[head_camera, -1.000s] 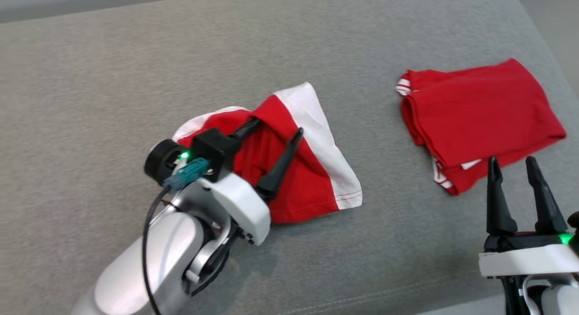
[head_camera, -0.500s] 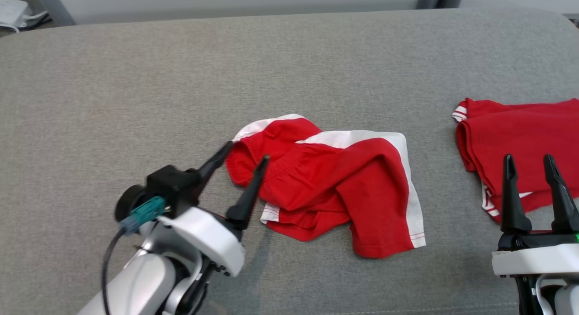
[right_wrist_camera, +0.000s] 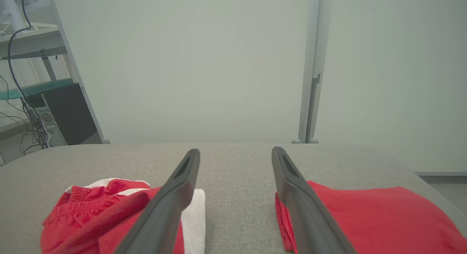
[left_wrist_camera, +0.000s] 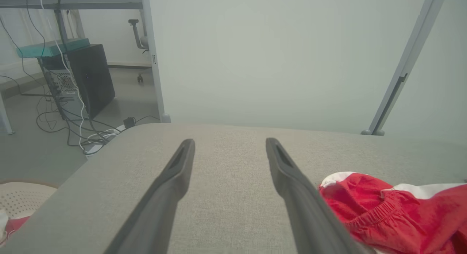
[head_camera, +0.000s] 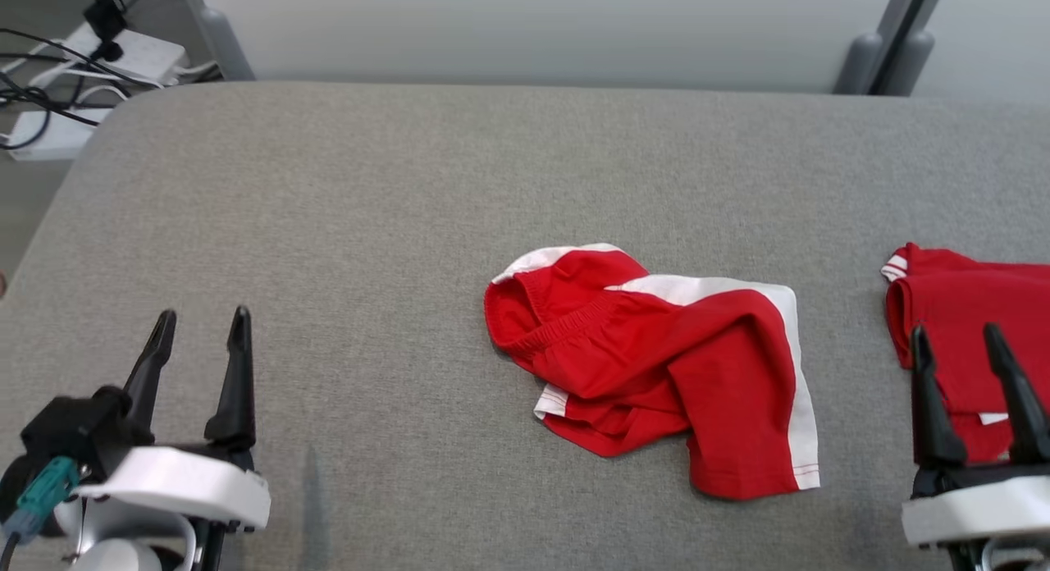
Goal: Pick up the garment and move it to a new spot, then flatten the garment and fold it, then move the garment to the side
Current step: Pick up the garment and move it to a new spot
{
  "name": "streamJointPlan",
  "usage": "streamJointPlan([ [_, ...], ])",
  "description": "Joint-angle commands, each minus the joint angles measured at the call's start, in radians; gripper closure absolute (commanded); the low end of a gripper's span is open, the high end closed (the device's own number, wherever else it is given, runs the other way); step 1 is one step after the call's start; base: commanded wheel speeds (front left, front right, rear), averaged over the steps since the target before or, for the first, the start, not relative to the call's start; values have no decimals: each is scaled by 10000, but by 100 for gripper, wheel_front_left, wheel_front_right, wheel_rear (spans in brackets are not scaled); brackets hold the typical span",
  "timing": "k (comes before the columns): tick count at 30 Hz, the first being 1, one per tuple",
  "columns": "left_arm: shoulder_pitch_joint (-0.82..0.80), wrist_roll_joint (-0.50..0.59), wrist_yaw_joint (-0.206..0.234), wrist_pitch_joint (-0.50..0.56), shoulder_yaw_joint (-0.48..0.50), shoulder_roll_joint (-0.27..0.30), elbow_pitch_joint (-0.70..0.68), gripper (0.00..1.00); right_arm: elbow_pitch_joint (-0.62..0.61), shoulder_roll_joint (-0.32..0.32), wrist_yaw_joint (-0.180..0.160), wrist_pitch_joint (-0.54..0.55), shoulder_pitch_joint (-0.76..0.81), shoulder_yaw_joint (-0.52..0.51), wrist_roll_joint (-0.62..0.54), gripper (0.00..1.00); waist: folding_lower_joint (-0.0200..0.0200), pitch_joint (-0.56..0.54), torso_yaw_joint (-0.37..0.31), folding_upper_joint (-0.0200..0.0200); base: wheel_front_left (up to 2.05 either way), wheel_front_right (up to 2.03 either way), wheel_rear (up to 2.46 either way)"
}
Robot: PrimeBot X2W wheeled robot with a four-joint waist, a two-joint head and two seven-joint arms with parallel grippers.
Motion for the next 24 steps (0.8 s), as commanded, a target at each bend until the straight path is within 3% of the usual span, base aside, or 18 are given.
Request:
streamJointPlan([
  [1,-86,-123,-29,-163,522,375,-125,0,-217,-157,-2,82,155,187,-149,0,0,-287,197,-1,0,0,0],
  [7,560,-256,-321,-330,480,546,275,0,-17,7,-2,276,985,226,-275,0,0,-782,183,-1,0,0,0],
  [24,1023,-5,-144,-99,111,754,77,0,-139,362,-2,408,1738,269,-456,0,0,-1157,30,-1,0,0,0],
])
